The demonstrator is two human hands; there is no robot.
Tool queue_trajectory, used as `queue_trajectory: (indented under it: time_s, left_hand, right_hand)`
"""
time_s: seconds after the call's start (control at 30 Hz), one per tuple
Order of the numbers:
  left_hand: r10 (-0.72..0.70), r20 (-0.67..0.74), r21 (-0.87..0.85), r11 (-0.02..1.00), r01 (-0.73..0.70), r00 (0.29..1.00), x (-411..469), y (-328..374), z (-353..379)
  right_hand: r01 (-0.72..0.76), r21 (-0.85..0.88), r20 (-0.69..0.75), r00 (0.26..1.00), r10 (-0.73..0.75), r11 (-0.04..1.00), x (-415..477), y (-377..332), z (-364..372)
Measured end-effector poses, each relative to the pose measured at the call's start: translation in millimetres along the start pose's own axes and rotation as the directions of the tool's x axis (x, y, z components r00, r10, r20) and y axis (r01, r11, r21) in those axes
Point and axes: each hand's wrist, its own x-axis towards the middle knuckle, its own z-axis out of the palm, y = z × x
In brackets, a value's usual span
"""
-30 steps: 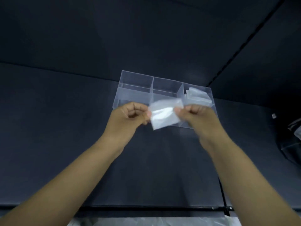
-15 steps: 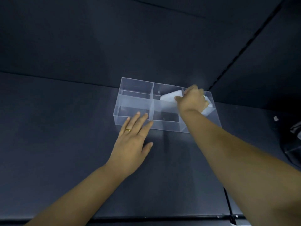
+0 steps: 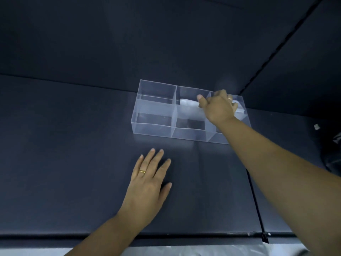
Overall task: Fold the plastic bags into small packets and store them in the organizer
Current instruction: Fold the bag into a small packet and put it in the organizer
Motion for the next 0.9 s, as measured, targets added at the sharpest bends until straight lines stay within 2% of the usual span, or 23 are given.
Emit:
queue_trajectory:
  time_s: [0.1, 0.2, 0.23, 0.3, 0.37, 0.43, 0.5, 0.57, 0.7, 0.83, 0.9]
  left_hand:
    - [-0.013, 0.065, 0.048, 0.999, 0.010, 0.998, -21, 7, 5]
    - [0.013, 0.152, 0.129, 0.991, -0.033, 0.988, -44, 16, 8]
    - [0.030, 0.170, 0.156, 0.986, -0.057, 0.985, -50, 17, 9]
    - [0.050, 0.187, 0.187, 0.979, -0.086, 0.981, -56, 17, 10]
    - [0.055, 0.200, 0.201, 0.975, -0.096, 0.978, -57, 15, 11]
    - [0.049, 0.225, 0.212, 0.972, -0.098, 0.973, -57, 13, 13]
    - [0.042, 0.245, 0.226, 0.969, -0.099, 0.969, -57, 12, 14]
    - [0.043, 0.257, 0.227, 0.968, -0.104, 0.965, -57, 10, 13]
    - [0.084, 0.274, 0.148, 0.981, -0.129, 0.958, -58, 2, 8]
    - [0.075, 0.296, 0.010, 0.997, -0.082, 0.952, -55, 0, 2]
    - [0.064, 0.312, -0.043, 0.998, -0.053, 0.948, -54, 0, -1]
  right_hand:
    - [0.108, 0.248, -0.190, 0.980, -0.060, 0.963, -49, 7, -13]
    - [0.217, 0.555, -0.282, 0.957, -0.064, 0.803, -137, 29, -17]
    - [0.245, 0.592, -0.312, 0.948, -0.063, 0.768, -172, 37, -14]
    - [0.242, 0.594, -0.327, 0.944, -0.044, 0.767, -242, 57, 3]
    - [0.122, 0.604, -0.203, 0.979, 0.005, 0.788, -309, 72, 35]
    - [-0.092, 0.615, 0.071, 0.996, 0.061, 0.783, -361, 80, 74]
    - [-0.282, 0.530, 0.352, 0.931, 0.095, 0.799, -394, 80, 107]
    - [-0.302, 0.502, 0.388, 0.916, 0.101, 0.811, -404, 76, 133]
    - [-0.354, 0.643, 0.410, 0.908, 0.085, 0.679, -378, 41, 154]
    - [-0.398, 0.605, 0.483, 0.872, 0.080, 0.689, -351, 13, 168]
    - [-0.453, 0.653, 0.521, 0.850, 0.075, 0.606, -348, 12, 166]
